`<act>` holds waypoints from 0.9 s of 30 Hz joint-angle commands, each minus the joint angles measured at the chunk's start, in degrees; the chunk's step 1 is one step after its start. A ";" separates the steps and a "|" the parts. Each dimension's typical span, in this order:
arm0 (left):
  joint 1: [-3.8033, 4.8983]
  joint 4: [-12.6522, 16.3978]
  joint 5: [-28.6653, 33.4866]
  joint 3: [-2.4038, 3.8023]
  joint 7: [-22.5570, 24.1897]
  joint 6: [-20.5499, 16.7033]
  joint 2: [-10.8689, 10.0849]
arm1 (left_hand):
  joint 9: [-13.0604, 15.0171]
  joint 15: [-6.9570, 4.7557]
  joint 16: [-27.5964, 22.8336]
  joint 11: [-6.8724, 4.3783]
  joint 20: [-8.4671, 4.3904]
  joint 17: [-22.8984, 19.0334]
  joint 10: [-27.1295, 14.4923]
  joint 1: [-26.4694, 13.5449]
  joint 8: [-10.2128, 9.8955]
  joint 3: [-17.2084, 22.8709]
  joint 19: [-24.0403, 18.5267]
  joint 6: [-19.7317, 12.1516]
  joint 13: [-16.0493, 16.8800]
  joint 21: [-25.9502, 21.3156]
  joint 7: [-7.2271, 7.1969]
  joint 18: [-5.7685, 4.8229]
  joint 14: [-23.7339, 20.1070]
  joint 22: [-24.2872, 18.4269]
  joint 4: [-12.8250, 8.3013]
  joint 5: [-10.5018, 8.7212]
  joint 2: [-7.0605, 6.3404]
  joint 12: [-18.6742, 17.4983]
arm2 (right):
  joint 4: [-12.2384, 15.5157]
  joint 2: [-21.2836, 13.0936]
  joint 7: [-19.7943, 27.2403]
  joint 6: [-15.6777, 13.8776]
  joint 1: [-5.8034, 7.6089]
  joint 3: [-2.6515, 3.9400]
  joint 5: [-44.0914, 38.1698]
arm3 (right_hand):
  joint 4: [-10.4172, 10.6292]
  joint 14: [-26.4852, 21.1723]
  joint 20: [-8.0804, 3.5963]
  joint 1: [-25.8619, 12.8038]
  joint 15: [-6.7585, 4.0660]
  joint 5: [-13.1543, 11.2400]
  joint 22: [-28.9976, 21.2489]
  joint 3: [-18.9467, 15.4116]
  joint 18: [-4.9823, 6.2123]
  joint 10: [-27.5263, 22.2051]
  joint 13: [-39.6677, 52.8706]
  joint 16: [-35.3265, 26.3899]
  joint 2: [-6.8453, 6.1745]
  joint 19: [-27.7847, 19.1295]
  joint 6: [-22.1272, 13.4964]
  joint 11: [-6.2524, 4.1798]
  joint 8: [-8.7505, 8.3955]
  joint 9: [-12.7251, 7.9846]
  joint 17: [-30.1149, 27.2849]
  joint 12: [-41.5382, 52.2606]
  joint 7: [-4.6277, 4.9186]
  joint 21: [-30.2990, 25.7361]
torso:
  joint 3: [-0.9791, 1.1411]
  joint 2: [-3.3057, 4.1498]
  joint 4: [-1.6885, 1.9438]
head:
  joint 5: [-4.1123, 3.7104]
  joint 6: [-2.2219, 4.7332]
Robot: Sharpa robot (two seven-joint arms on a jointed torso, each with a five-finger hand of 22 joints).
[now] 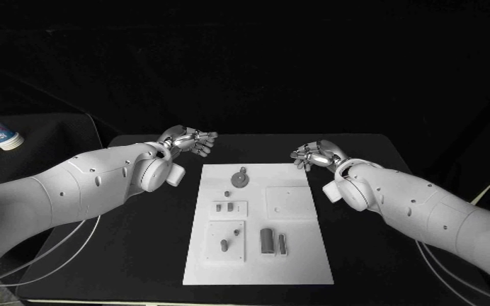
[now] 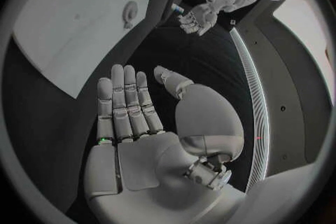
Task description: Assemble the parts on the task board
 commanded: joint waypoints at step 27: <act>-3.36 -6.70 6.80 4.12 5.91 1.97 5.22 | -28.78 -7.85 -15.70 -7.62 -3.92 -45.18 -52.07 -58.03 -17.92 -14.81 -30.90 -49.21 -17.38 -57.33 -8.03 -3.06 -49.24 -18.91 4.11 -10.82 4.94 -16.80 | -4.70 1.91 5.29 2.05 -2.02 4.06 14.51 | 6.54 -50.66 -5.41 -59.01 -6.90 -10.87 -36.73 -32.39 -8.68 -54.64 -17.39 -38.64 3.92 -28.50 -49.08 -7.21 -19.40 -32.86 -31.27 -31.93 -8.00 -78.59 | -0.14 -0.82 0.07 | -0.75 6.78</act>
